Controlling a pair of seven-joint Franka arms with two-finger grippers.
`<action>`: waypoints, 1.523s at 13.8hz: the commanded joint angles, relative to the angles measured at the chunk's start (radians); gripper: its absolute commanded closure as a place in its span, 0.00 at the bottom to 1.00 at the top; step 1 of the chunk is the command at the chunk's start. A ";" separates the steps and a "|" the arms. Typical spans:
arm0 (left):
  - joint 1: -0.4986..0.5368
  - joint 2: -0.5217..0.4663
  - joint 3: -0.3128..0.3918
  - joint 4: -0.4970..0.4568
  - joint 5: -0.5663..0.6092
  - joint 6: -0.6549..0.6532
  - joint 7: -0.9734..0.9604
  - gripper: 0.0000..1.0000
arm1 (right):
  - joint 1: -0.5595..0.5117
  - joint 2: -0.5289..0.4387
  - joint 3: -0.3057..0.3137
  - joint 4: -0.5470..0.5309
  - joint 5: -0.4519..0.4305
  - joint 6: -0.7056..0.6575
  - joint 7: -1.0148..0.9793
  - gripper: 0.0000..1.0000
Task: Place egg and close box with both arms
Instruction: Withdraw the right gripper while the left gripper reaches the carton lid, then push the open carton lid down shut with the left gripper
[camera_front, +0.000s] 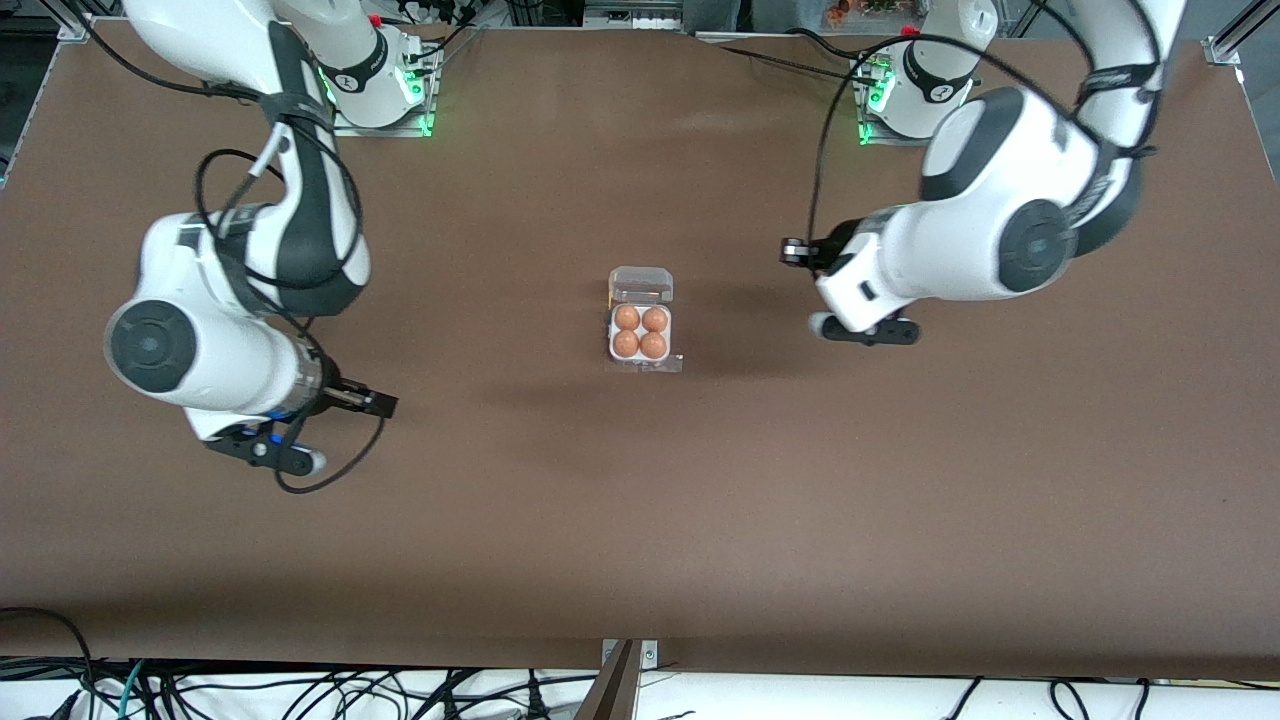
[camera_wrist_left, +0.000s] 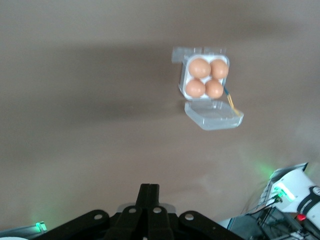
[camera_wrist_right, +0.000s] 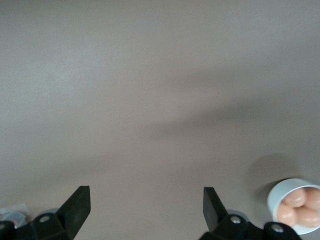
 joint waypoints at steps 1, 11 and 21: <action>-0.058 0.063 0.003 0.033 -0.023 -0.008 -0.015 1.00 | -0.108 -0.133 0.093 -0.077 -0.101 -0.021 -0.129 0.00; -0.245 0.310 0.008 0.148 -0.079 0.045 -0.180 1.00 | -0.466 -0.583 0.420 -0.355 -0.299 -0.016 -0.168 0.00; -0.349 0.400 0.014 0.146 -0.071 0.160 -0.312 1.00 | -0.473 -0.591 0.419 -0.401 -0.296 0.028 -0.168 0.00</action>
